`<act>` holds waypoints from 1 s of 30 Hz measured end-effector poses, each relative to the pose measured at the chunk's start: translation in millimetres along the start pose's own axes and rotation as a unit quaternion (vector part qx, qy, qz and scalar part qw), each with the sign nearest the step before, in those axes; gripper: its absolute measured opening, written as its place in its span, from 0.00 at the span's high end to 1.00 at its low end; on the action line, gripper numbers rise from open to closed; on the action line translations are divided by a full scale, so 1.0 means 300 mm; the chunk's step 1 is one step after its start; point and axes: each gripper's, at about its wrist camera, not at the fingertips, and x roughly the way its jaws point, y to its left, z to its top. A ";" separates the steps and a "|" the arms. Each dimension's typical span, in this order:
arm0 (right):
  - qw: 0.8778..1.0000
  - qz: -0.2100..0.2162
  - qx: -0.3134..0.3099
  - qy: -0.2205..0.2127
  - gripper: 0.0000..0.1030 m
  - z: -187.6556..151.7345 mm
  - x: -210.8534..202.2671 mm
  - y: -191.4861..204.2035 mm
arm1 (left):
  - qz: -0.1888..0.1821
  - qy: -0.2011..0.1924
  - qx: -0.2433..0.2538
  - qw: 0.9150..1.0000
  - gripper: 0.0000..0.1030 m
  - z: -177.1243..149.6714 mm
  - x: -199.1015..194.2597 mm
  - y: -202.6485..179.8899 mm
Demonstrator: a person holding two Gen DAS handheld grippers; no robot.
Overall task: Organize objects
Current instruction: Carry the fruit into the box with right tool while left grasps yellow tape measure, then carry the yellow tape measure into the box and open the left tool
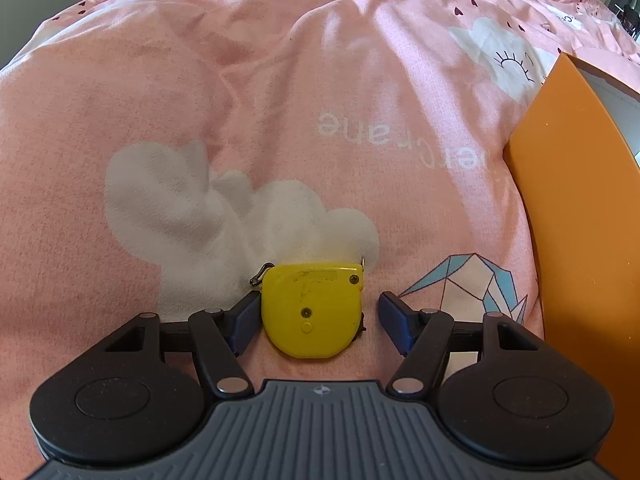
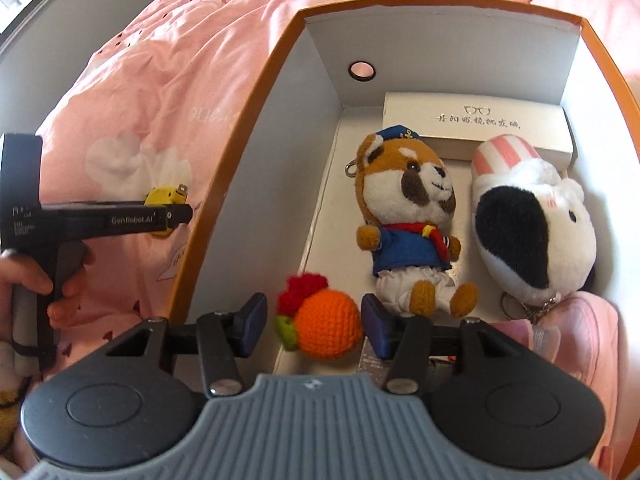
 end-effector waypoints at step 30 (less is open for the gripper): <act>0.987 -0.054 -0.001 -0.154 0.51 0.000 -0.163 -0.037 | -0.128 -0.103 0.074 0.984 0.41 0.002 -0.388 -0.177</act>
